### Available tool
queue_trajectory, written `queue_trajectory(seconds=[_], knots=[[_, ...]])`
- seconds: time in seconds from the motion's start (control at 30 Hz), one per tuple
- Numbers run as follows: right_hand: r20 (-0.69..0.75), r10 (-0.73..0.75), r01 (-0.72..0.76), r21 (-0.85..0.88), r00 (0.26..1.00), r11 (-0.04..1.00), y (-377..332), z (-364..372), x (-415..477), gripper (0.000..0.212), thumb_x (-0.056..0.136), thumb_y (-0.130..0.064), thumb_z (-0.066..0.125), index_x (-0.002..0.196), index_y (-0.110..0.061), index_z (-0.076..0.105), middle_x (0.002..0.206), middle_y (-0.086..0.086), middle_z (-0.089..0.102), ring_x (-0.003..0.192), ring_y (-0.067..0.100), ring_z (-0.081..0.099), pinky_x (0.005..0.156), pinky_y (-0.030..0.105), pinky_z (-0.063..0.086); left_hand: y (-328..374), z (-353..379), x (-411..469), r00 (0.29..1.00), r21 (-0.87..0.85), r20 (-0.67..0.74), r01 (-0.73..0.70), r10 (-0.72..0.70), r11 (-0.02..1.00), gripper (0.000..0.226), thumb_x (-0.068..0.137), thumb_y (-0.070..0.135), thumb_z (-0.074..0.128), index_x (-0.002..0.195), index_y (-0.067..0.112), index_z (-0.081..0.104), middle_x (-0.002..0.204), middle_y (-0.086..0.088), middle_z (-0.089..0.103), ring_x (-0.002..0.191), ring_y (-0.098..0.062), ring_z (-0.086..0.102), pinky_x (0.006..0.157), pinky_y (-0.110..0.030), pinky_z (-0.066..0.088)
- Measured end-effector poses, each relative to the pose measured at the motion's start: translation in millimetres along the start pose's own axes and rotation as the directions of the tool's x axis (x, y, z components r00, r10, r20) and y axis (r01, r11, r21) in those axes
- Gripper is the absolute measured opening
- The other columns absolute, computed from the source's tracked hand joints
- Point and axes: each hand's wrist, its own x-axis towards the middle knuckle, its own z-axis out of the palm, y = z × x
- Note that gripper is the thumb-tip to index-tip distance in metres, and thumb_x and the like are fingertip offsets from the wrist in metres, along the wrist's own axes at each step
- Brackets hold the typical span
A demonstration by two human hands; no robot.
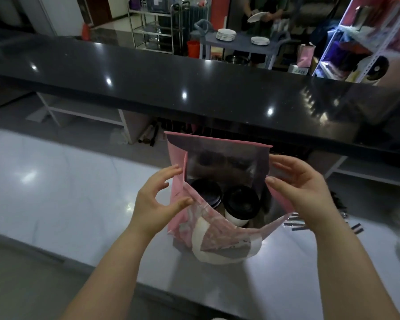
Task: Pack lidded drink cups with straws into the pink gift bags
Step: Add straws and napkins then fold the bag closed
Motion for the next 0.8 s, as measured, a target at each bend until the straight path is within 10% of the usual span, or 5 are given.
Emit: queue_trajectory(seconds=[0.13, 0.3, 0.5, 0.8], knots=[[0.004, -0.203, 0.192, -0.348, 0.979, 0.918, -31, 17, 4, 0.036, 0.08, -0.018, 0.078, 0.101, -0.044, 0.066, 0.103, -0.028, 0.065, 0.1, -0.01, 0.058, 0.082, 0.004, 0.043, 10, 18, 5, 1.0, 0.025, 0.016, -0.011, 0.011, 1.0, 0.056, 0.072, 0.05, 0.078, 0.124, 0.033, 0.064, 0.129, 0.022, 0.059, 0.124, -0.005, 0.053, 0.097, -0.026, 0.05], [0.302, 0.008, 0.159, -0.526, 0.953, 0.835, -66, 79, 21, 0.02, 0.087, -0.044, 0.066, 0.104, -0.034, 0.067, 0.091, -0.018, 0.066, 0.085, -0.003, 0.061, 0.071, 0.017, 0.049, 10, 30, 0, 1.0, 0.02, 0.014, -0.024, 0.023, 1.0, 0.053, 0.074, 0.054, 0.076, 0.123, 0.042, 0.059, 0.124, 0.026, 0.059, 0.116, -0.005, 0.056, 0.091, -0.019, 0.049], [0.295, 0.144, 0.103, -0.681, 0.945, 0.725, -82, 147, 51, 0.028, 0.084, -0.047, 0.07, 0.078, -0.019, 0.07, 0.072, -0.002, 0.071, 0.068, 0.013, 0.067, 0.064, 0.031, 0.056, -30, 5, -29, 0.989, 0.14, -0.078, 0.14, -0.13, 0.98, 0.036, 0.078, 0.041, 0.076, 0.109, 0.048, 0.058, 0.111, 0.028, 0.06, 0.106, -0.004, 0.058, 0.088, -0.028, 0.051], [0.307, 0.419, -0.333, -0.296, 0.855, 0.895, -64, 151, 50, 0.032, 0.086, -0.039, 0.072, 0.1, -0.01, 0.068, 0.09, 0.014, 0.074, 0.071, 0.027, 0.074, 0.063, 0.04, 0.061, -41, -16, -39, 0.86, -0.387, -0.081, 0.439, -0.504, 0.811, 0.017, 0.096, 0.026, 0.06, 0.107, 0.034, 0.069, 0.103, 0.016, 0.071, 0.096, 0.001, 0.065, 0.079, -0.02, 0.055]])
